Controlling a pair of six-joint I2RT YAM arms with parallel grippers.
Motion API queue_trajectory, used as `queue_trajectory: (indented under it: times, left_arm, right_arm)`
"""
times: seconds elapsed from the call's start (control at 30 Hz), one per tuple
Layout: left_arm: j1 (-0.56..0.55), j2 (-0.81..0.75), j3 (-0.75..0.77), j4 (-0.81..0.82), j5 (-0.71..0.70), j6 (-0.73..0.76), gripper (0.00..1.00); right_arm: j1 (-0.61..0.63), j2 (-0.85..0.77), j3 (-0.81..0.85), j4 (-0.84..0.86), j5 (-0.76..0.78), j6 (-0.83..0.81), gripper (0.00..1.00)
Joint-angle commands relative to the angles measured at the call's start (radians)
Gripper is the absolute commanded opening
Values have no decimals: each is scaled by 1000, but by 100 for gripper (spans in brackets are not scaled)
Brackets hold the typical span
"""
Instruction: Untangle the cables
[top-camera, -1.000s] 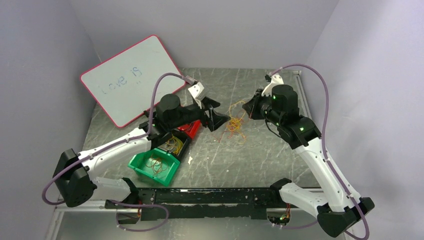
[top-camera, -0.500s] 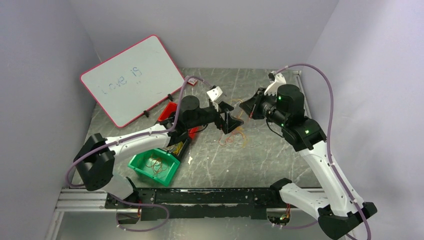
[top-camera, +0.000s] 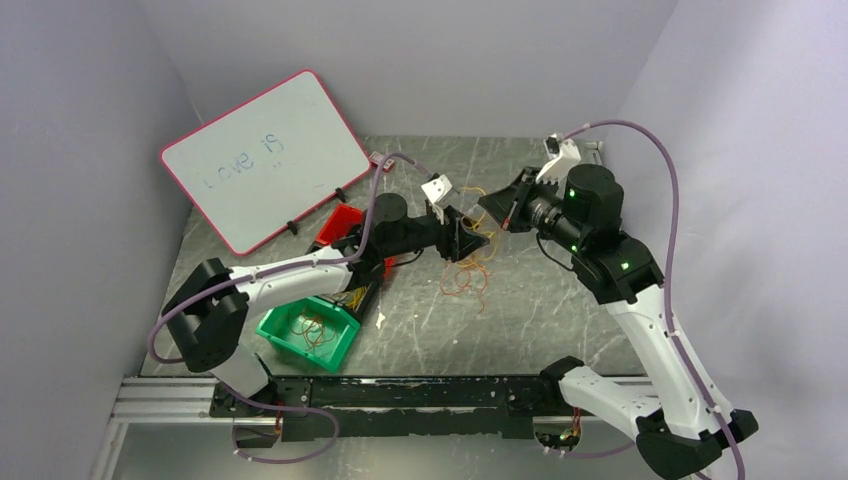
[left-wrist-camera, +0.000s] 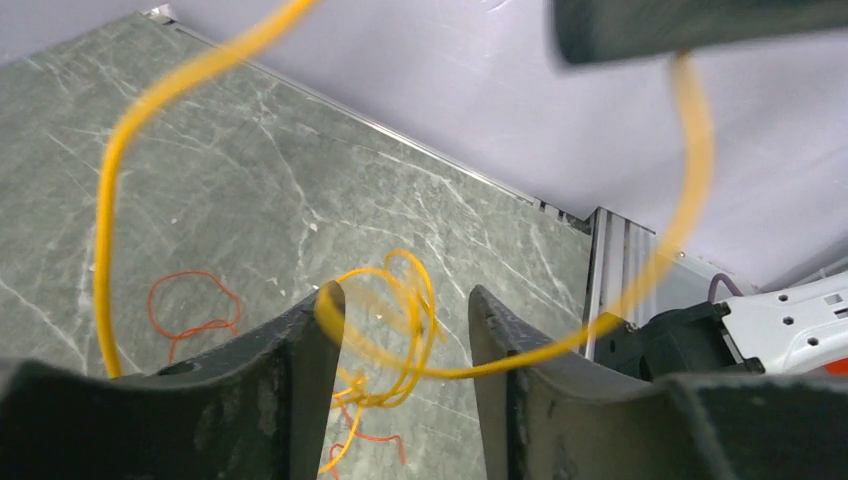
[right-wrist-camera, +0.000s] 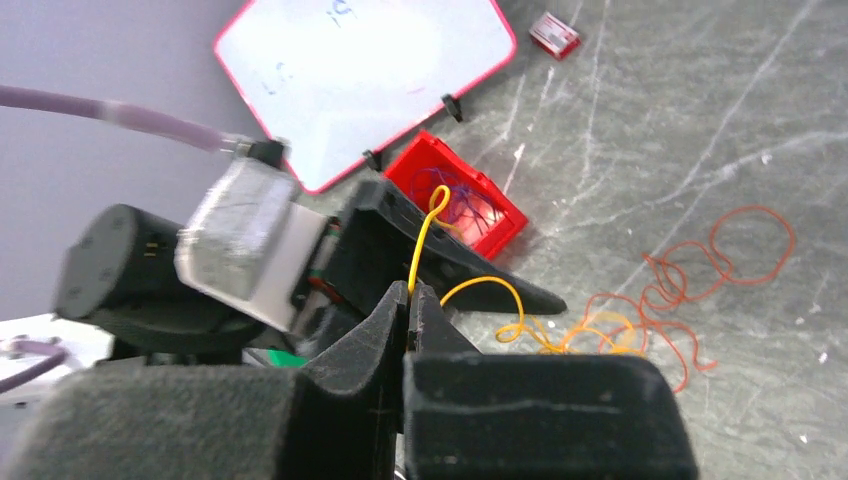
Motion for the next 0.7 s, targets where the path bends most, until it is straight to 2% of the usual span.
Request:
queue_trajectory:
  times: [0.0,0.1,0.27,0.5,0.67]
  left_arm:
    - [-9,43,-8,86,45,-36,48]
    - [-12,69,-21,105,54,-56,37]
    - [-17,112,-46,129,62,-74,31]
    - [-23,148,-93,157,63,-118,30]
    - [-24,118,-163,170,41,-132,35]
  right_arm:
    - [-7,-19,69,47,-42,19,0]
    - [-7,-29,90,83,-60,36,0]
    - [-7,-27,150,96,-66,41,0]
    - [-7,-43,206,131,-32,33,0]
    - [-7,-62,236,165,29,-2,0]
